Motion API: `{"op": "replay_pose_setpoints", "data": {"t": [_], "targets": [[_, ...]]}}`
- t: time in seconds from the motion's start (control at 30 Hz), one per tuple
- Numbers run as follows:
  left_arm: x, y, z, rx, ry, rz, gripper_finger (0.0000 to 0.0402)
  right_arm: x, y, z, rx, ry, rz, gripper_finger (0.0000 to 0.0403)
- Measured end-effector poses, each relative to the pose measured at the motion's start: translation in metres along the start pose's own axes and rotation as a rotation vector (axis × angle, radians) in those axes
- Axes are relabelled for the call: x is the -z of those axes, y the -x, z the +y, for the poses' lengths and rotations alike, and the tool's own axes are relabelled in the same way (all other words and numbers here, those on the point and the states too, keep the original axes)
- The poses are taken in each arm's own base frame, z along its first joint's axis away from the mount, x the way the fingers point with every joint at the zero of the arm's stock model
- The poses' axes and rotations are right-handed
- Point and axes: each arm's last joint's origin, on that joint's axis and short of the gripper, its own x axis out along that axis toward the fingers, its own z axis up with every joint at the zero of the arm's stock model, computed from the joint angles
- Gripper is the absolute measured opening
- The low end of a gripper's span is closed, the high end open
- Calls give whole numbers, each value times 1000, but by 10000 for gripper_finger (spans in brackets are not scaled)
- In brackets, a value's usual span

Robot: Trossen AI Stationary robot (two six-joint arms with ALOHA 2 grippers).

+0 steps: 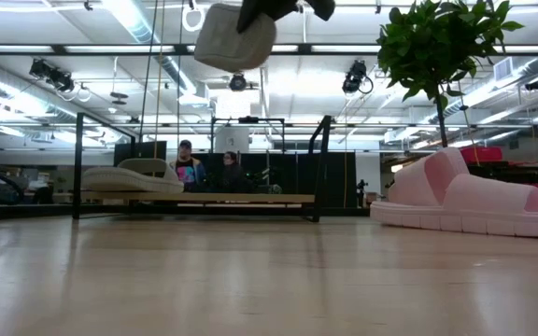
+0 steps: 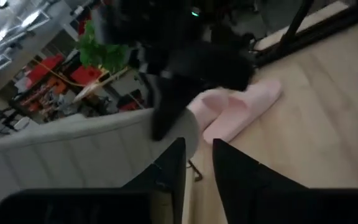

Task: Pick and place slides into the shelf
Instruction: Put the gray slipper on the shelf

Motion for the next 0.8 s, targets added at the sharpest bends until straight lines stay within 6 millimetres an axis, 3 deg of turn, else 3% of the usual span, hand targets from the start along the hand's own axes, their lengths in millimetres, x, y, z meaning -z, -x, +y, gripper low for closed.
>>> {"op": "replay_pose_setpoints", "data": {"t": [0.1, 0.33, 0.53, 0.8], "targets": [[15, -2, -17, -86, -72, 45, 69, -10, -7, -2, -32, -18, -34, 55], [44, -7, -42, -505, -266, 200, 48, -30, -21, -9, -83, -94, -100, 55], [48, -13, -50, -533, -274, 211, 47, -40, -24, -9, -175, -128, -126, 55], [38, -16, -40, -502, -449, 274, 56, -21, -15, -1, -177, -45, -16, 55]]}}
